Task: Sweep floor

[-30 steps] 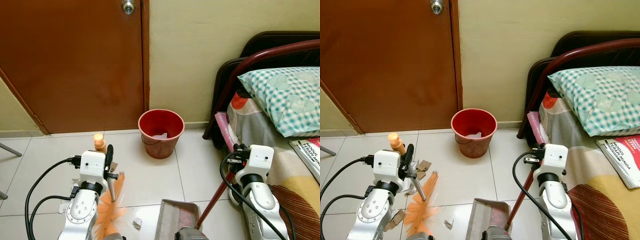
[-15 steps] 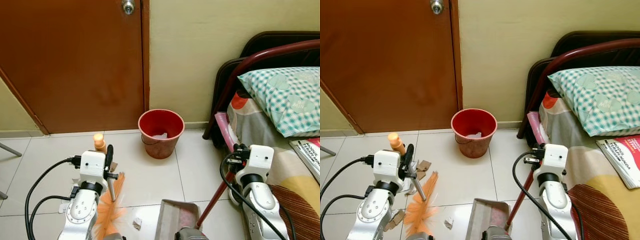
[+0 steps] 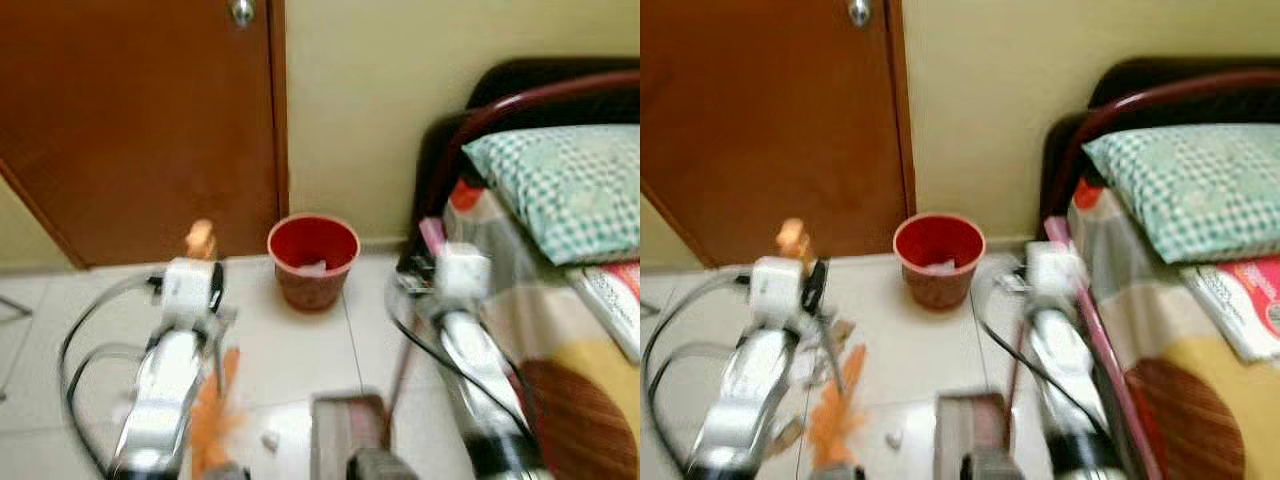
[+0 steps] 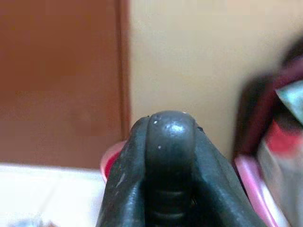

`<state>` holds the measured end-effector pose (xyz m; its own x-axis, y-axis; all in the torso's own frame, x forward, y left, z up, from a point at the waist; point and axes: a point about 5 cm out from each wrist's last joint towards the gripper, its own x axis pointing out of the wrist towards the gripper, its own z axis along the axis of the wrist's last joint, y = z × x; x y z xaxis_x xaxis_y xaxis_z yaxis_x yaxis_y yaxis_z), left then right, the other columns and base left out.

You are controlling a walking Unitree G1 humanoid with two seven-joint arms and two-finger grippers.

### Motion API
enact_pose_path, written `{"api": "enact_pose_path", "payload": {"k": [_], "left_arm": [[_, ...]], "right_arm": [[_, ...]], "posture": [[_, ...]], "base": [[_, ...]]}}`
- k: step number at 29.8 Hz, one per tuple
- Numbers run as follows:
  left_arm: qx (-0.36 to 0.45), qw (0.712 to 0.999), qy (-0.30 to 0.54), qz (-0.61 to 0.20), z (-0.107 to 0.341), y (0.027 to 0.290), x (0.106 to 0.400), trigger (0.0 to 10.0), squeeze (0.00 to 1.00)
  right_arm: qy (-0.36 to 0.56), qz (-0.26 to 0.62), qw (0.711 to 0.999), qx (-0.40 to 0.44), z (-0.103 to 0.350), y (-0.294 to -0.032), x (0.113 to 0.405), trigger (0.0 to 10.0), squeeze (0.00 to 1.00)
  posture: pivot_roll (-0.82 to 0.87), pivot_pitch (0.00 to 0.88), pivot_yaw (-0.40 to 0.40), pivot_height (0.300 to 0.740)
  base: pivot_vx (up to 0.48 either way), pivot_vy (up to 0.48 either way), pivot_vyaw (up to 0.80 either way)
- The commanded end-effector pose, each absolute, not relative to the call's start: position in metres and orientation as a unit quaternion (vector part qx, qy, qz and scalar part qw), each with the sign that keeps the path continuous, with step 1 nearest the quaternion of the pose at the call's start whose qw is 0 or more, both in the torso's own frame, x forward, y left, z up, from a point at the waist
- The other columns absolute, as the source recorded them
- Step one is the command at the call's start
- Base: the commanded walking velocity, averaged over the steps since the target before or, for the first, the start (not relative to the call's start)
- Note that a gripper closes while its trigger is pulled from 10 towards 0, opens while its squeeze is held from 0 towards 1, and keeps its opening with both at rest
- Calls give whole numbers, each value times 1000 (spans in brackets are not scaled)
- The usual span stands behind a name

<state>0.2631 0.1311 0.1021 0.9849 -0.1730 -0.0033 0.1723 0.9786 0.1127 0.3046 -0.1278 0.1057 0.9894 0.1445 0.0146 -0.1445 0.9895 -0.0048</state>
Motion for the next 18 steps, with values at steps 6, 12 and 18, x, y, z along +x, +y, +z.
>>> {"api": "enact_pose_path", "payload": {"k": [6,12,18], "left_arm": [[45,995,26,-79,94,138,263,10000,0],[53,995,30,-80,95,139,262,10000,0],[62,994,57,-64,89,138,261,10000,0]], "right_arm": [[-1,34,999,-24,93,-146,301,10000,0],[-6,30,999,-44,88,-146,300,10000,0],[-3,28,998,-47,84,-139,307,10000,0]], "posture": [[-8,81,-12,740],[-7,95,-13,740],[15,117,-18,740]], "base": [[0,0,0],[0,0,0],[0,0,0]]}}
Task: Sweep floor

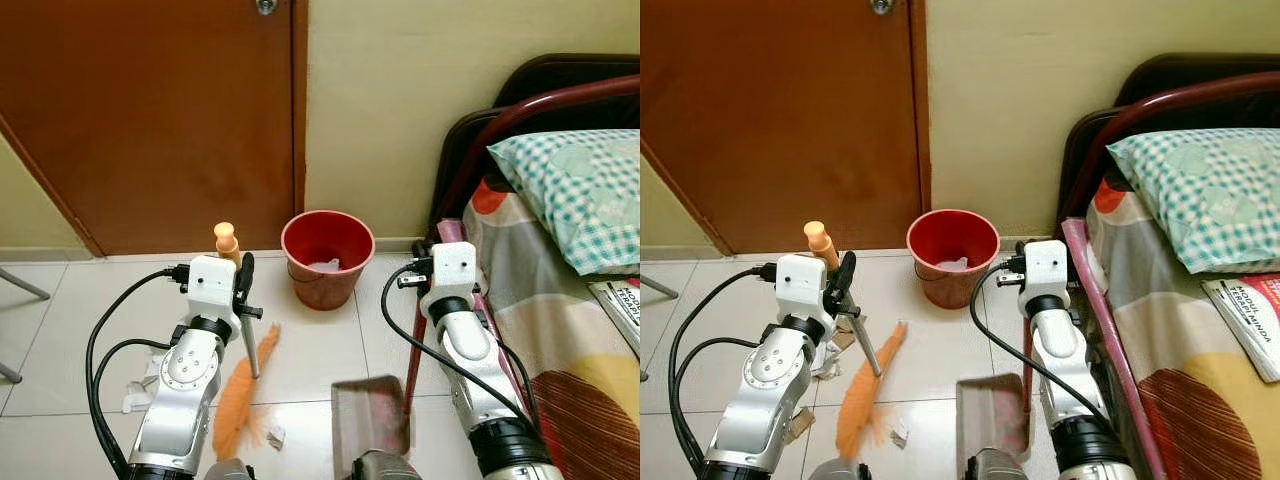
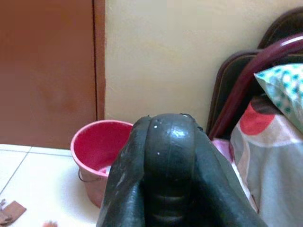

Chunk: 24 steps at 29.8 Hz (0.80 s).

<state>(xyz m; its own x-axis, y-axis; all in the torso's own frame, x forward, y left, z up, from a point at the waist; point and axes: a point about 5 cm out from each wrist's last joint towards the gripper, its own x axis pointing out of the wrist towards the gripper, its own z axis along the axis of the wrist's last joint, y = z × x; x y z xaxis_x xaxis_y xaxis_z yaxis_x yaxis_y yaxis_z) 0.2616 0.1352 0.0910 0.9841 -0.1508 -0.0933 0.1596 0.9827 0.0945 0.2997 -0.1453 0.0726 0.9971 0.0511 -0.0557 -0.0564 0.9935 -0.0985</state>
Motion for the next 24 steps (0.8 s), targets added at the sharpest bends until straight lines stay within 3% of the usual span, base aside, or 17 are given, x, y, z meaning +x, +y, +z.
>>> {"api": "enact_pose_path", "payload": {"k": [1,15,22,24], "left_arm": [[54,995,60,-63,89,136,263,10000,0],[-41,994,61,-78,109,106,283,10000,0],[-181,981,66,-32,120,103,293,10000,0],[-181,981,66,-32,120,103,293,10000,0]], "right_arm": [[-3,24,999,-41,84,-138,309,10000,0],[-5,55,997,-63,77,-111,315,10000,0],[3,60,996,-63,72,-106,315,10000,0],[3,60,996,-63,72,-106,315,10000,0]], "posture": [[26,119,-21,740],[23,121,-22,740],[24,126,-20,740],[24,126,-20,740]], "base": [[0,0,0],[0,0,0],[0,0,0],[0,0,0]]}}
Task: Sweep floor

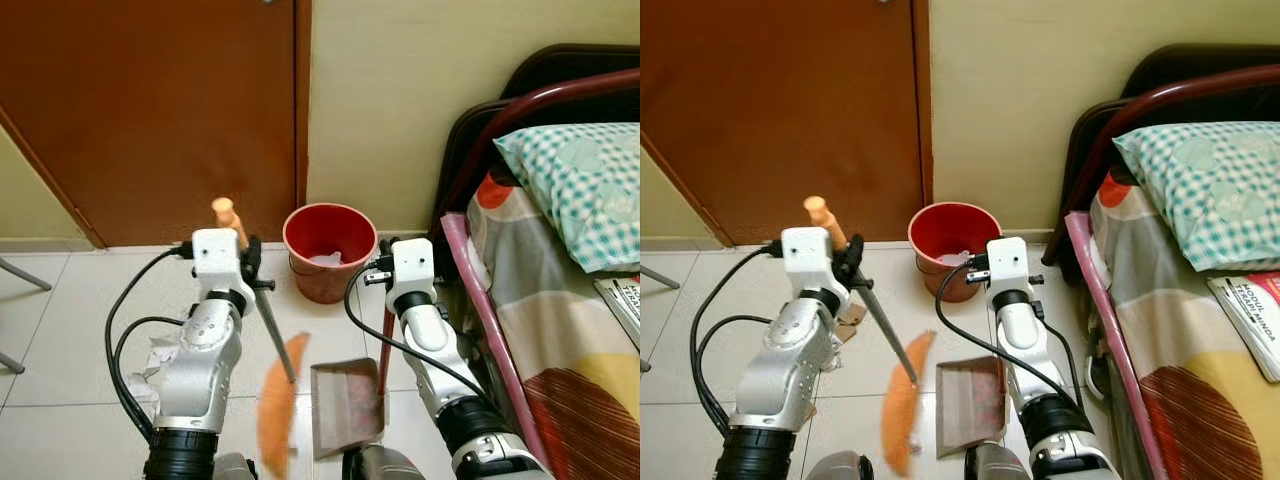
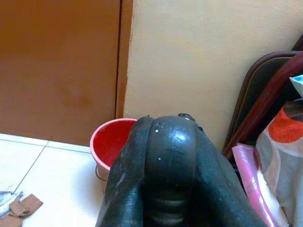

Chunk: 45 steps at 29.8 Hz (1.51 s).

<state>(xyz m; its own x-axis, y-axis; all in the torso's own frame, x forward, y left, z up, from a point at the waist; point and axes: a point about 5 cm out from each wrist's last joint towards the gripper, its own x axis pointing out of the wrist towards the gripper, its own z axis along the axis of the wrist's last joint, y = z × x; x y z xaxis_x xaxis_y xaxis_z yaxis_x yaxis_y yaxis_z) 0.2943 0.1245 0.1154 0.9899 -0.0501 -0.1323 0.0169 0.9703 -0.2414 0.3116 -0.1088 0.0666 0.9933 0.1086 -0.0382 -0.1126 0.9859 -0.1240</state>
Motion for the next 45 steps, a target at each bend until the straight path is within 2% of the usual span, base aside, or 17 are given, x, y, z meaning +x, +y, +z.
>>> {"api": "enact_pose_path", "payload": {"k": [1,7,14,23,30,36,45], "left_arm": [[-217,974,60,-8,123,106,298,10000,0],[-254,966,45,33,129,117,307,10000,0],[-284,956,-14,75,156,142,324,10000,0],[-289,950,-48,104,173,159,334,10000,0],[-209,970,-76,96,179,176,331,10000,0],[-111,986,-91,80,177,194,318,10000,0],[-74,992,-72,70,165,205,306,10000,0]], "right_arm": [[3,61,996,-62,72,-106,315,10000,0],[1,60,996,-62,71,-105,316,10000,0],[4,62,996,-60,70,-106,316,10000,0],[12,59,997,-52,67,-109,316,10000,0],[24,51,997,-56,67,-121,314,10000,0],[31,18,998,-57,68,-151,308,10000,0],[49,7,998,-50,67,-170,302,10000,0]], "posture": [[24,126,-20,740],[18,124,-19,740],[16,127,-21,740],[11,124,-27,740],[14,122,-34,740],[10,127,-35,740],[12,131,-42,740]], "base": [[0,0,0],[0,0,0],[0,0,0],[0,0,0],[0,0,0],[0,0,0],[0,0,0]]}}
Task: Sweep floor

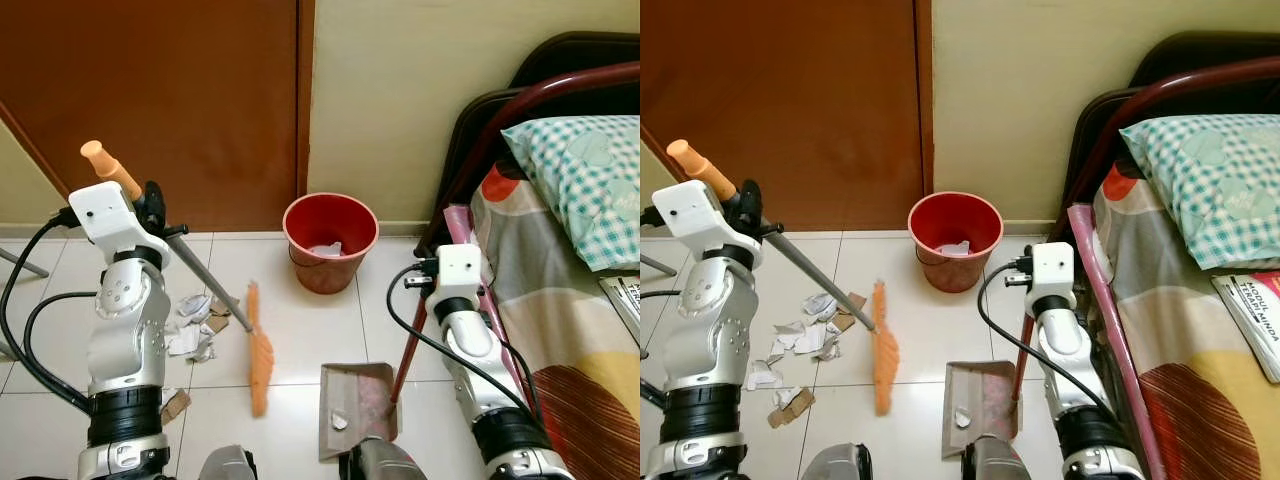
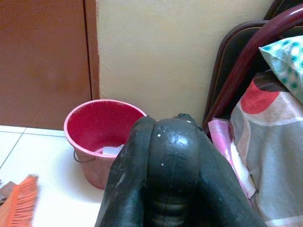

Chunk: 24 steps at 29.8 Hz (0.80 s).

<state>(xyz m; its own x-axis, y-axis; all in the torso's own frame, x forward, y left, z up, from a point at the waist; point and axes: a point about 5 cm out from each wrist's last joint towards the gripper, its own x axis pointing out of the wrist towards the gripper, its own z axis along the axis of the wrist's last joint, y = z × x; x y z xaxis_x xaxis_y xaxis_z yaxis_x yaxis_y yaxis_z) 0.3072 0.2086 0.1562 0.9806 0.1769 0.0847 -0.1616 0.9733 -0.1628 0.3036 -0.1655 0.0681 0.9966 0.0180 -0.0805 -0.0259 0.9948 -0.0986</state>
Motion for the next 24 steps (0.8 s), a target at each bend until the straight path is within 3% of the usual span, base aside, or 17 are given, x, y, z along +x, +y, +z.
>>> {"api": "enact_pose_path", "payload": {"k": [1,8,11,13,20,24], "left_arm": [[-78,993,-64,65,161,203,304,10000,0],[-103,994,-25,18,144,169,292,10000,0],[-155,988,-7,14,140,154,290,10000,0],[-265,963,25,36,136,144,290,10000,0],[-274,959,32,69,132,159,292,10000,0],[-224,971,15,80,138,181,294,10000,0]], "right_arm": [[51,6,998,-48,67,-170,301,10000,0],[50,8,998,-40,68,-168,302,10000,0],[55,6,998,-35,66,-168,302,10000,0],[56,7,998,-32,66,-167,303,10000,0],[60,4,998,-19,65,-168,303,10000,0],[58,4,998,-19,66,-167,304,10000,0]], "posture": [[13,129,-43,740],[17,124,-51,740],[19,120,-54,740],[16,113,-49,740],[17,116,-42,740],[20,116,-36,740]], "base": [[0,0,0],[0,0,0],[0,0,0],[0,0,0],[0,0,0],[0,0,0]]}}
